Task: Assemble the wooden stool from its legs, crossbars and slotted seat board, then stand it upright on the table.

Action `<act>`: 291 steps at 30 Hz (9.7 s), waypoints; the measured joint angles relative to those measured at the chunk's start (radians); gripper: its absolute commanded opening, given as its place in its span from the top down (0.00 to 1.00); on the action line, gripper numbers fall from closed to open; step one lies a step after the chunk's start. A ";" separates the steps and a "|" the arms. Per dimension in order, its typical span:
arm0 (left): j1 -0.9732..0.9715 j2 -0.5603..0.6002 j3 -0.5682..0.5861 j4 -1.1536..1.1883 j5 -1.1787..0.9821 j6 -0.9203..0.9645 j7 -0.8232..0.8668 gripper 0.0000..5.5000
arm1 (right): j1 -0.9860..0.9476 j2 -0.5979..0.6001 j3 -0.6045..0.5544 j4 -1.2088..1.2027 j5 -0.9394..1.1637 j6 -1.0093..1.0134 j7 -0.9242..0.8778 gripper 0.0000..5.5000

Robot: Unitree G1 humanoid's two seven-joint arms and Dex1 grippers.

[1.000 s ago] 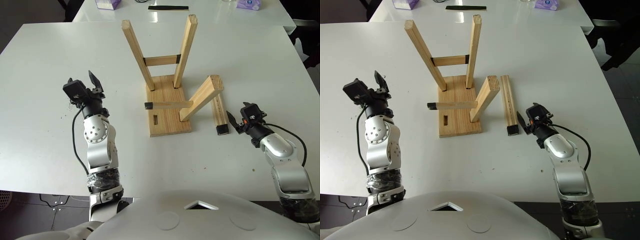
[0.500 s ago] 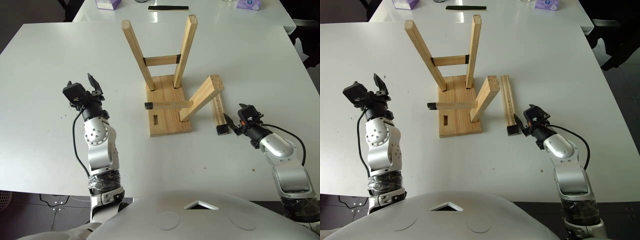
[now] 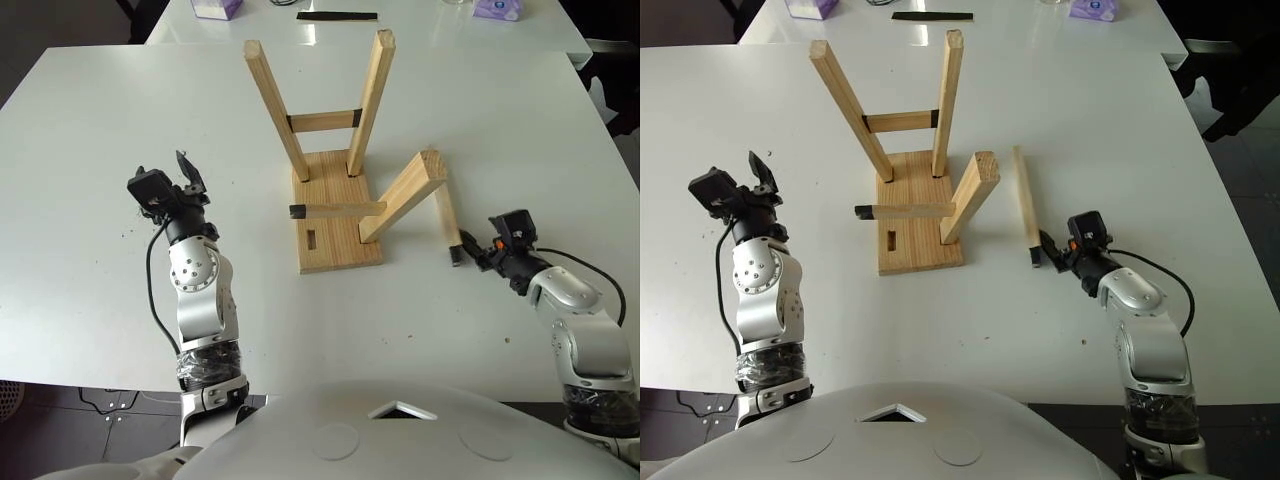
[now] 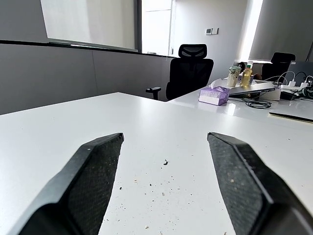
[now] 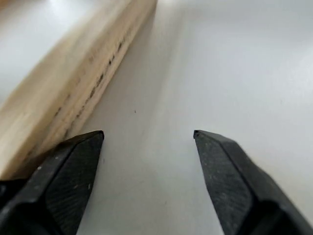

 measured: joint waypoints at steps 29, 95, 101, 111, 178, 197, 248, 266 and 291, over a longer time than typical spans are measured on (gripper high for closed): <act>0.045 -0.015 -0.006 -0.065 0.020 0.017 0.002 0.42 | 0.022 -0.008 0.090 -0.204 0.086 0.018 -0.015 0.38; -0.605 0.340 0.251 -0.126 -1.620 0.777 -0.286 0.28 | -0.937 0.035 -0.293 0.252 1.096 0.402 0.156 0.62; -0.630 0.418 0.186 -0.136 -1.861 0.799 -0.276 0.28 | -0.976 -0.077 -0.231 0.229 1.171 0.467 0.244 0.62; -0.628 0.477 0.072 -0.161 -1.926 0.845 -0.308 0.28 | -0.964 -0.155 -0.126 0.176 1.191 0.506 0.365 0.62; -0.035 0.645 0.007 -0.184 -0.762 0.321 -1.164 0.63 | -0.904 -0.157 0.049 0.412 0.602 -0.046 0.524 0.38; 0.135 0.678 -0.066 -0.335 -0.746 0.301 -1.230 0.63 | -0.899 -0.134 0.044 0.467 0.510 -0.088 0.553 0.38; -0.043 0.739 -0.207 -0.283 -0.631 0.362 -1.164 0.63 | -0.658 -0.109 0.456 -0.403 0.288 0.051 -0.035 1.00; -0.045 0.740 -0.257 -0.326 -0.612 0.388 -1.092 0.63 | -0.657 -0.157 0.670 -0.306 0.065 0.063 0.090 1.00; -0.263 0.791 -0.384 -0.116 -0.579 0.304 -1.276 0.63 | -0.662 -0.022 0.268 -0.361 0.395 0.139 0.161 1.00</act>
